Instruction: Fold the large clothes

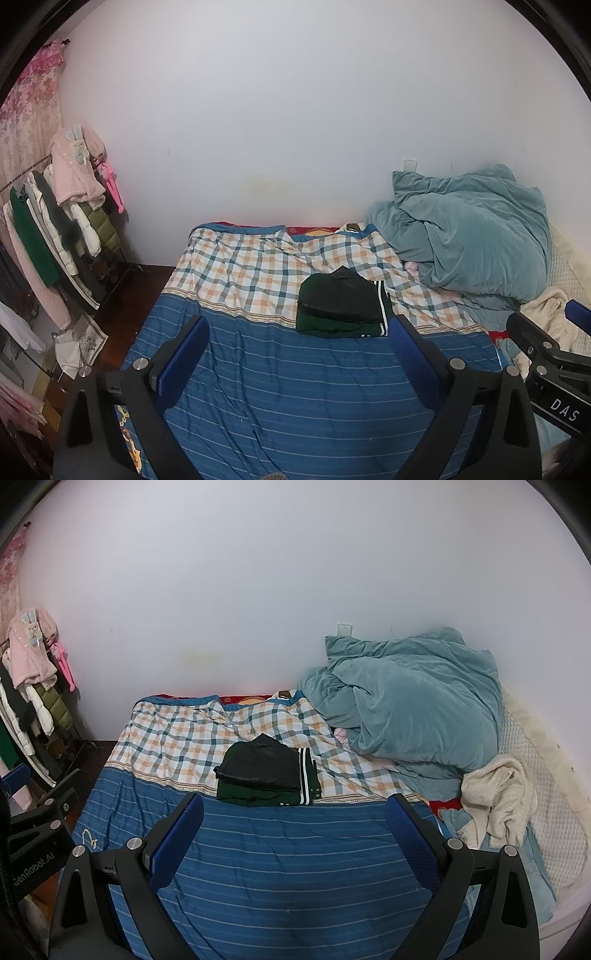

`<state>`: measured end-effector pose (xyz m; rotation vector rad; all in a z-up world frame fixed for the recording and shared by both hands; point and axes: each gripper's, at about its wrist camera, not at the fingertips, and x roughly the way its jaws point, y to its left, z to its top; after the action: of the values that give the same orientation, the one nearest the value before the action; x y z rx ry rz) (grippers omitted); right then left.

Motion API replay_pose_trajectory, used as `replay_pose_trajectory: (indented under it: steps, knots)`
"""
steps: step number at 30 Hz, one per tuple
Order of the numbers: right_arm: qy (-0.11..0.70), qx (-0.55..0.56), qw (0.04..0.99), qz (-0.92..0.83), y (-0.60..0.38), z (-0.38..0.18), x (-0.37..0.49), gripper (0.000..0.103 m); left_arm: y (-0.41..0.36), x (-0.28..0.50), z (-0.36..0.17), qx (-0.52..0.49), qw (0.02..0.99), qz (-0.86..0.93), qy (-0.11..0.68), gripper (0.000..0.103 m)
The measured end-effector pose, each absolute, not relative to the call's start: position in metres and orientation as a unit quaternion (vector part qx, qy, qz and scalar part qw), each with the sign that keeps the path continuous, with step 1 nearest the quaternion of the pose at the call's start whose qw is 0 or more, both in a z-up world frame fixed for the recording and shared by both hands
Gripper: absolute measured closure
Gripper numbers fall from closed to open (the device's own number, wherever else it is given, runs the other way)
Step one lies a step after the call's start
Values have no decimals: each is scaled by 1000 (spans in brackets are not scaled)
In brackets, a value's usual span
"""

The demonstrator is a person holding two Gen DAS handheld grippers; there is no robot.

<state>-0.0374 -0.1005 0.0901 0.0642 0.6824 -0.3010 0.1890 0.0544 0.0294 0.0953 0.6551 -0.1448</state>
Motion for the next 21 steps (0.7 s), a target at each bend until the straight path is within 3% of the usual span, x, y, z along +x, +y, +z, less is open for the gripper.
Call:
replay_pose_trajectory:
  steps: [21]
  knots:
    - [336,39,930,-146,-100,87,-36,3,55,189,31,52,943,-69,322,4]
